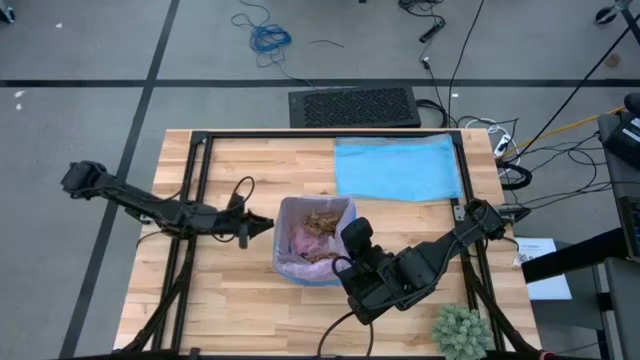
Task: Place trash/remove bag and relplace
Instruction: Remove the trash bag from the trash bin
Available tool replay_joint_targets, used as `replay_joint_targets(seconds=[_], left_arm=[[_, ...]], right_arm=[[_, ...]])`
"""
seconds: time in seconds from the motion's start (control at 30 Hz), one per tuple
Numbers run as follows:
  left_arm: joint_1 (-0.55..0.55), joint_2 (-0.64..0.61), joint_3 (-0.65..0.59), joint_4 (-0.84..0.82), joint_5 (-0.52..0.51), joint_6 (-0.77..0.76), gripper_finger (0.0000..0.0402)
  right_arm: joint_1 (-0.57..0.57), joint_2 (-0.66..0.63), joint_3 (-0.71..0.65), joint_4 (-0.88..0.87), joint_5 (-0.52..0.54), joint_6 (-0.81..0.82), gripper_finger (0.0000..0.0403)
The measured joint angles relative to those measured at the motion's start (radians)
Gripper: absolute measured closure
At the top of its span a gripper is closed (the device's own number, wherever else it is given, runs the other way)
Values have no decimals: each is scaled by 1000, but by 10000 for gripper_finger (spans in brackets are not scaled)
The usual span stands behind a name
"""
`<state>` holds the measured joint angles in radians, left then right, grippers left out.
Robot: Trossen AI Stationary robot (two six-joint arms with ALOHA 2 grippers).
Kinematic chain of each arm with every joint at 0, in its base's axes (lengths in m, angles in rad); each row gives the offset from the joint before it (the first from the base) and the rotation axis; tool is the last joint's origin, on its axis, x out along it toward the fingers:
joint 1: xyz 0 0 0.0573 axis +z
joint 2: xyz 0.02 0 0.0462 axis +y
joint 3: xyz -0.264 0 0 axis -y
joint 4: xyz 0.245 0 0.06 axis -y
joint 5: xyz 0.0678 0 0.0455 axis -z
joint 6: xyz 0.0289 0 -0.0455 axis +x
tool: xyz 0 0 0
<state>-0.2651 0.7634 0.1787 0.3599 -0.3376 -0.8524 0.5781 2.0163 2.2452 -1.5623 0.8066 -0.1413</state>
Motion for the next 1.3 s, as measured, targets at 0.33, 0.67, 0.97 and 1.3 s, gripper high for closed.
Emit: replay_joint_targets(seconds=[0.33, 0.67, 0.97, 1.3], left_arm=[[40, 52, 0, 95, 90, 3, 308], [54, 116, 3, 181, 101, 97, 362], [19, 58, 64, 209, 104, 212, 400], [-43, -22, 202, 75, 81, 310, 401]], right_arm=[[0, 0, 0, 1, 0, 0, 403], [0, 0, 0, 3, 1, 7, 403], [0, 0, 0, -2, 5, 26, 403], [0, 0, 0, -3, 70, 11, 403]])
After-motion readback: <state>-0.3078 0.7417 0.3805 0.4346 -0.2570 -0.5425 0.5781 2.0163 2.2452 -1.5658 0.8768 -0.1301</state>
